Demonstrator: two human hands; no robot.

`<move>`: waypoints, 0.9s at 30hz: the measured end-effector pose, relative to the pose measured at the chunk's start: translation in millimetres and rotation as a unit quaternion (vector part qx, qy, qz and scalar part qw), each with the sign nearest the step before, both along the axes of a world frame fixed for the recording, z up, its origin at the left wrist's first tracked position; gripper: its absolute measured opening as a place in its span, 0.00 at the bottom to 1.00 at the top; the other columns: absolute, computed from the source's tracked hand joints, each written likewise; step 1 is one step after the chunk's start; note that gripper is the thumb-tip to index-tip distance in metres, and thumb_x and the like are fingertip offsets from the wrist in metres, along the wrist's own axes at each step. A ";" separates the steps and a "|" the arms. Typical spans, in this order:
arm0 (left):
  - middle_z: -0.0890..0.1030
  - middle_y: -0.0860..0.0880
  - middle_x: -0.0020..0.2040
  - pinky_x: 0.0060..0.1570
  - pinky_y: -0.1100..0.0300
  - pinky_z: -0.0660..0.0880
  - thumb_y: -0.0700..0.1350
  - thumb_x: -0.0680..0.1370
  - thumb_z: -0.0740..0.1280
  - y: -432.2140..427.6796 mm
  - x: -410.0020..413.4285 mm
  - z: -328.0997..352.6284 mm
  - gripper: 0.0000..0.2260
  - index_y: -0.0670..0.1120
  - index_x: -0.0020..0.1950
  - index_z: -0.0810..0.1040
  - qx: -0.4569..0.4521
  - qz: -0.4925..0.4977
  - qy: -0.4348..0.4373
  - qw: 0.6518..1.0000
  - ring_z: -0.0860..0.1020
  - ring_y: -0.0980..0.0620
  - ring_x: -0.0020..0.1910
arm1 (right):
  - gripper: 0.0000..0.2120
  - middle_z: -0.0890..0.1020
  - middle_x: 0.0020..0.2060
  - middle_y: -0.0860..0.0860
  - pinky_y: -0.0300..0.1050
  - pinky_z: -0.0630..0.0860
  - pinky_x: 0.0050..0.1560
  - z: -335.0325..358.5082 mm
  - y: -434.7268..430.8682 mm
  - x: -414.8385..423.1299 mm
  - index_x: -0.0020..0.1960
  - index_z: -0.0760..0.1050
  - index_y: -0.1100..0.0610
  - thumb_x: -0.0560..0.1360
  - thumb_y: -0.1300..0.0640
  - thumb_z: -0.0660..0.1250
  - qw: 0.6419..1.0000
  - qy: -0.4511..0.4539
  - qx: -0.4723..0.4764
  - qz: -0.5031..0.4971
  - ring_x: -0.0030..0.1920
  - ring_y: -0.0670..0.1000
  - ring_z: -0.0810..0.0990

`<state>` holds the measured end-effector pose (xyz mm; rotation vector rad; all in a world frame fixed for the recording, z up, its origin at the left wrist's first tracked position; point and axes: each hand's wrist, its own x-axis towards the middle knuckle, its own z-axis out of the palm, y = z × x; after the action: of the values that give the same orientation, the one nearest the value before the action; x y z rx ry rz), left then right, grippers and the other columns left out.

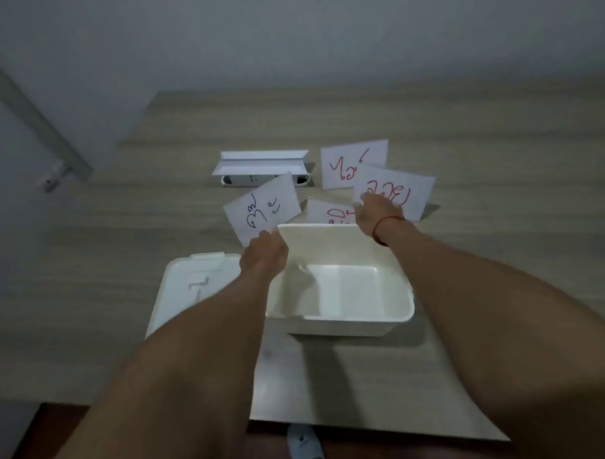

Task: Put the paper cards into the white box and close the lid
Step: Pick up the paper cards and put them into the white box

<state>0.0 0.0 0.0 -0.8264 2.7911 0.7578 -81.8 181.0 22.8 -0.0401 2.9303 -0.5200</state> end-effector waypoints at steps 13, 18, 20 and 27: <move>0.78 0.36 0.61 0.59 0.48 0.72 0.50 0.82 0.46 2.0 -12.5 -19.4 0.24 0.37 0.61 0.75 0.017 0.047 0.021 0.999 0.76 0.36 0.60 | 0.11 0.82 0.55 0.58 0.48 0.74 0.55 -31.6 -16.6 -27.8 0.58 0.78 0.59 0.77 0.60 0.64 0.993 -0.054 -0.064 -0.081 0.56 0.59 0.80; 0.76 0.35 0.63 0.60 0.47 0.71 0.52 0.83 0.46 0.3 -11.8 -16.0 0.25 0.36 0.65 0.72 0.048 0.048 0.003 0.998 0.74 0.36 0.62 | 0.09 0.82 0.54 0.57 0.50 0.72 0.56 -20.1 -14.0 -21.5 0.57 0.75 0.57 0.80 0.61 0.59 0.999 0.034 -0.033 -0.011 0.55 0.59 0.80; 0.75 0.34 0.63 0.61 0.48 0.70 0.48 0.83 0.48 1.4 -7.1 -10.6 0.22 0.34 0.64 0.72 0.065 0.043 0.007 0.997 0.74 0.36 0.63 | 0.09 0.83 0.53 0.56 0.51 0.70 0.59 -6.4 -10.8 -19.8 0.58 0.74 0.55 0.79 0.62 0.60 0.994 0.099 -0.047 -0.001 0.56 0.58 0.79; 0.75 0.32 0.64 0.61 0.50 0.69 0.39 0.83 0.50 1.7 3.9 -5.0 0.18 0.31 0.64 0.72 0.082 0.016 0.003 0.997 0.73 0.35 0.63 | 0.14 0.81 0.57 0.54 0.51 0.64 0.61 60.4 9.3 -6.8 0.63 0.73 0.53 0.81 0.60 0.54 0.970 0.218 -0.106 0.030 0.60 0.57 0.75</move>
<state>3.9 1.7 -5.0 -0.8426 2.6830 0.9802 -88.6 190.3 83.1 -0.3076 3.2623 -0.9177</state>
